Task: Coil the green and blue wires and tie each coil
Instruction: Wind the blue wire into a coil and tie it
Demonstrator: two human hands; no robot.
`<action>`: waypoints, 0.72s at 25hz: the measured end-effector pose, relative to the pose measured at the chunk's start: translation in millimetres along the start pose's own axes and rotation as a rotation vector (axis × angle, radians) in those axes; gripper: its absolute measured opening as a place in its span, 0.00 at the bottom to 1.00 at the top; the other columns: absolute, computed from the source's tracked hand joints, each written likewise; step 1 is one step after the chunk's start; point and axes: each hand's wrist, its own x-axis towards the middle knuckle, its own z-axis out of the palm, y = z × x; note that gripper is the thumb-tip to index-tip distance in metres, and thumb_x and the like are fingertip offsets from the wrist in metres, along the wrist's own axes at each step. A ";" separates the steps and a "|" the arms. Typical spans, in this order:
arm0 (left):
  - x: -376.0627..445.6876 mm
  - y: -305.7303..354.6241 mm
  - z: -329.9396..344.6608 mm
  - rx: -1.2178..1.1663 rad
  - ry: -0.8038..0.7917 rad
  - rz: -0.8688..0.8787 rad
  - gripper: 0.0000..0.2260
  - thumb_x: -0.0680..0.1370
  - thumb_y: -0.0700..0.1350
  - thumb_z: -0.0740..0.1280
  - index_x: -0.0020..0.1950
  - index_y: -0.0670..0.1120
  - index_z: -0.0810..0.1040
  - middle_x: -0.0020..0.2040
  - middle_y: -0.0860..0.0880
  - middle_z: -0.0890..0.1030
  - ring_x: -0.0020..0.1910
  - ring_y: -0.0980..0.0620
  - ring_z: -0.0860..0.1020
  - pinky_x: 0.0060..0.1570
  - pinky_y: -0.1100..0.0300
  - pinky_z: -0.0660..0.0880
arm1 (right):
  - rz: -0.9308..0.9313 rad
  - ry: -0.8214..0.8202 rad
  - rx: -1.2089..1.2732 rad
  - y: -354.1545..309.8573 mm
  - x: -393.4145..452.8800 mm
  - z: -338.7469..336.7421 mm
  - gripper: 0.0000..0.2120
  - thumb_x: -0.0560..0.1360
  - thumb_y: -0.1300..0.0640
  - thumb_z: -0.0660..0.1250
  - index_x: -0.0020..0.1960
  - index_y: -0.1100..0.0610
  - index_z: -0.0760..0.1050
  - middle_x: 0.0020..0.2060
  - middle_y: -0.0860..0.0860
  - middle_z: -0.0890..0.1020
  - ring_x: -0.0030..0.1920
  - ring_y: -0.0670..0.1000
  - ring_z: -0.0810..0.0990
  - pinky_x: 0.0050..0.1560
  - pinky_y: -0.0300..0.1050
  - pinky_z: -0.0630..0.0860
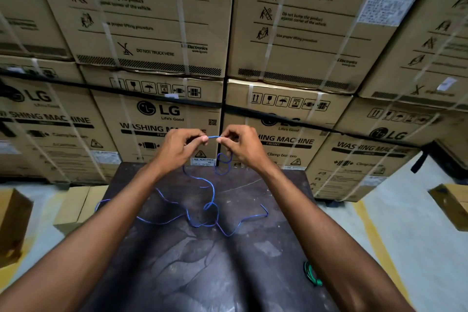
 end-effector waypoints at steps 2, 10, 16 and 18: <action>-6.7 -5.4 -10.4 -0.044 0.075 -0.044 0.10 0.81 0.50 0.66 0.41 0.52 0.82 0.30 0.61 0.77 0.28 0.63 0.69 0.30 0.61 0.64 | 0.022 0.019 -0.025 4.2 -1.4 -6.8 0.08 0.77 0.57 0.73 0.41 0.59 0.80 0.30 0.56 0.83 0.27 0.51 0.82 0.29 0.38 0.74; -50.8 -71.5 -75.4 0.042 0.214 -0.204 0.13 0.81 0.45 0.68 0.40 0.61 0.81 0.32 0.62 0.80 0.31 0.66 0.73 0.32 0.62 0.68 | 0.068 0.045 -0.149 40.9 -20.1 -48.4 0.08 0.77 0.53 0.73 0.42 0.55 0.82 0.31 0.53 0.83 0.30 0.45 0.77 0.33 0.47 0.75; -56.1 -65.0 -56.5 0.238 0.078 -0.260 0.07 0.83 0.45 0.66 0.56 0.53 0.83 0.44 0.47 0.86 0.44 0.44 0.84 0.43 0.57 0.74 | -0.006 0.043 -0.113 28.8 -29.2 -26.4 0.08 0.78 0.53 0.71 0.41 0.54 0.82 0.29 0.51 0.79 0.30 0.41 0.68 0.32 0.40 0.64; -45.0 -40.0 -33.5 0.308 0.035 -0.177 0.16 0.83 0.52 0.62 0.70 0.52 0.76 0.61 0.46 0.84 0.59 0.44 0.81 0.57 0.49 0.76 | -0.020 0.032 -0.097 15.2 -28.1 -14.7 0.08 0.77 0.54 0.72 0.41 0.55 0.83 0.30 0.55 0.81 0.30 0.42 0.69 0.32 0.41 0.66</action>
